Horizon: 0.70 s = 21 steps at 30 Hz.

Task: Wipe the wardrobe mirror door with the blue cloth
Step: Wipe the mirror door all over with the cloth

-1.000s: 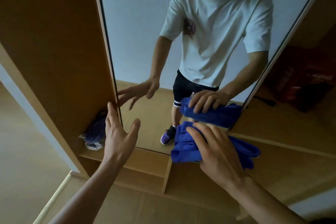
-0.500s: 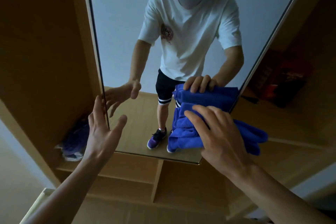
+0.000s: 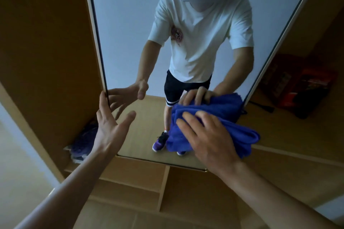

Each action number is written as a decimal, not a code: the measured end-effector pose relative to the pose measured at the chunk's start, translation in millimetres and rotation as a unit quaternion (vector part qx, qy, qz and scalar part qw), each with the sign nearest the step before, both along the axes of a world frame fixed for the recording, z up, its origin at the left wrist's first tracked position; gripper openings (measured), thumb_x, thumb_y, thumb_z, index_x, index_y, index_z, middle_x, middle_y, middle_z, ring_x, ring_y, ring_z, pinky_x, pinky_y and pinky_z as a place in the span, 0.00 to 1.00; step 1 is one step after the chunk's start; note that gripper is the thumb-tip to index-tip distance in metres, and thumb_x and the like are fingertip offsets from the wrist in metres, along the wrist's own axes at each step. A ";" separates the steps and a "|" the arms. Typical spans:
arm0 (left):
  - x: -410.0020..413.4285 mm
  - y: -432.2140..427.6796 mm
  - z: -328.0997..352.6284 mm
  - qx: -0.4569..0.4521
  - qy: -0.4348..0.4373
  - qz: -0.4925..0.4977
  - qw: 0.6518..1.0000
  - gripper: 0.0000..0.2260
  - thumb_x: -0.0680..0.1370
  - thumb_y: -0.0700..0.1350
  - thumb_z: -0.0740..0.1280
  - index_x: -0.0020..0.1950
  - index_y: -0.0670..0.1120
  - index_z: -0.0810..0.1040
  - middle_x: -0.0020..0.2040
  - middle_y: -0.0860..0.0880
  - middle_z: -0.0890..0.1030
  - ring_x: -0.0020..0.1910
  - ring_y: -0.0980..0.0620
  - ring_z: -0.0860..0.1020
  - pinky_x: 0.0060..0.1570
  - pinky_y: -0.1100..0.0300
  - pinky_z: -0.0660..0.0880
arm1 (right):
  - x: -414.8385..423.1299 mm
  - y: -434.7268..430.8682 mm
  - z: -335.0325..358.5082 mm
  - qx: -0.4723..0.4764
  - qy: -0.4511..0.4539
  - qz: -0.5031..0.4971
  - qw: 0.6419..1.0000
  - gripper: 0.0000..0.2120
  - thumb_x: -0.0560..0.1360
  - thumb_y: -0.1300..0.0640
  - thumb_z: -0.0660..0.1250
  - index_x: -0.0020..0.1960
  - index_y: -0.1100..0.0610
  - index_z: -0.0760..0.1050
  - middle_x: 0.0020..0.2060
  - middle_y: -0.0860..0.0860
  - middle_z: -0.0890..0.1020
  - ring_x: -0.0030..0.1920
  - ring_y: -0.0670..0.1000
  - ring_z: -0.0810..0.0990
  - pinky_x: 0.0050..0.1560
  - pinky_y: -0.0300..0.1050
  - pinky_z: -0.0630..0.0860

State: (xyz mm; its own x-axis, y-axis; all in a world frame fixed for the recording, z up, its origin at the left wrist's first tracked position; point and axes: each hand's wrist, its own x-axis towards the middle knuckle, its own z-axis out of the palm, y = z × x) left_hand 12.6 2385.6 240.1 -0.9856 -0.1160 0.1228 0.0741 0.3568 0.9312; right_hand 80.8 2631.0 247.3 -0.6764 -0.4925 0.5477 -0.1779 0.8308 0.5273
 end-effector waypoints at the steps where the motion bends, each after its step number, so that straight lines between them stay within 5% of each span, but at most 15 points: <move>1: -1.3 0.4 -1.7 -0.003 -0.003 0.001 1.000 0.47 0.70 0.65 0.63 0.82 0.63 0.39 0.84 0.48 0.51 0.80 0.40 0.60 0.69 0.38 0.66 | -0.1 3.5 -11.0 0.026 -0.031 -0.006 0.999 0.23 0.72 0.60 0.73 0.67 0.57 0.76 0.62 0.55 0.80 0.58 0.59 0.77 0.57 0.53 0.73; 3: -3.4 0.8 -3.7 -0.004 -0.008 -0.002 1.000 0.47 0.69 0.65 0.63 0.82 0.64 0.38 0.84 0.49 0.49 0.80 0.40 0.59 0.69 0.38 0.66 | -2.2 15.0 -9.1 0.020 -0.051 -0.004 0.998 0.28 0.67 0.60 0.76 0.66 0.57 0.77 0.61 0.55 0.80 0.58 0.59 0.76 0.56 0.54 0.74; 7: -11.4 1.0 -4.9 0.012 -0.010 -0.003 1.000 0.48 0.69 0.65 0.65 0.81 0.65 0.39 0.84 0.49 0.50 0.80 0.39 0.59 0.69 0.36 0.67 | -14.0 20.4 59.2 -0.072 0.036 0.031 0.996 0.23 0.73 0.64 0.61 0.67 0.58 0.76 0.62 0.56 0.79 0.58 0.60 0.72 0.53 0.54 0.68; 11: -13.4 8.6 -3.4 0.020 -0.007 0.009 1.000 0.48 0.68 0.64 0.65 0.82 0.63 0.40 0.84 0.49 0.51 0.80 0.41 0.60 0.69 0.39 0.67 | -23.0 19.6 108.3 -0.138 0.113 0.031 0.983 0.22 0.74 0.67 0.65 0.67 0.58 0.76 0.63 0.53 0.79 0.58 0.60 0.74 0.53 0.54 0.67; 21: -16.6 2.8 -10.8 0.013 0.008 0.001 1.000 0.48 0.69 0.63 0.66 0.82 0.63 0.41 0.84 0.48 0.53 0.80 0.42 0.60 0.70 0.38 0.67 | -23.1 8.1 24.3 0.075 -0.048 0.011 0.996 0.25 0.74 0.51 0.54 0.67 0.56 0.76 0.62 0.53 0.80 0.59 0.57 0.78 0.55 0.51 0.76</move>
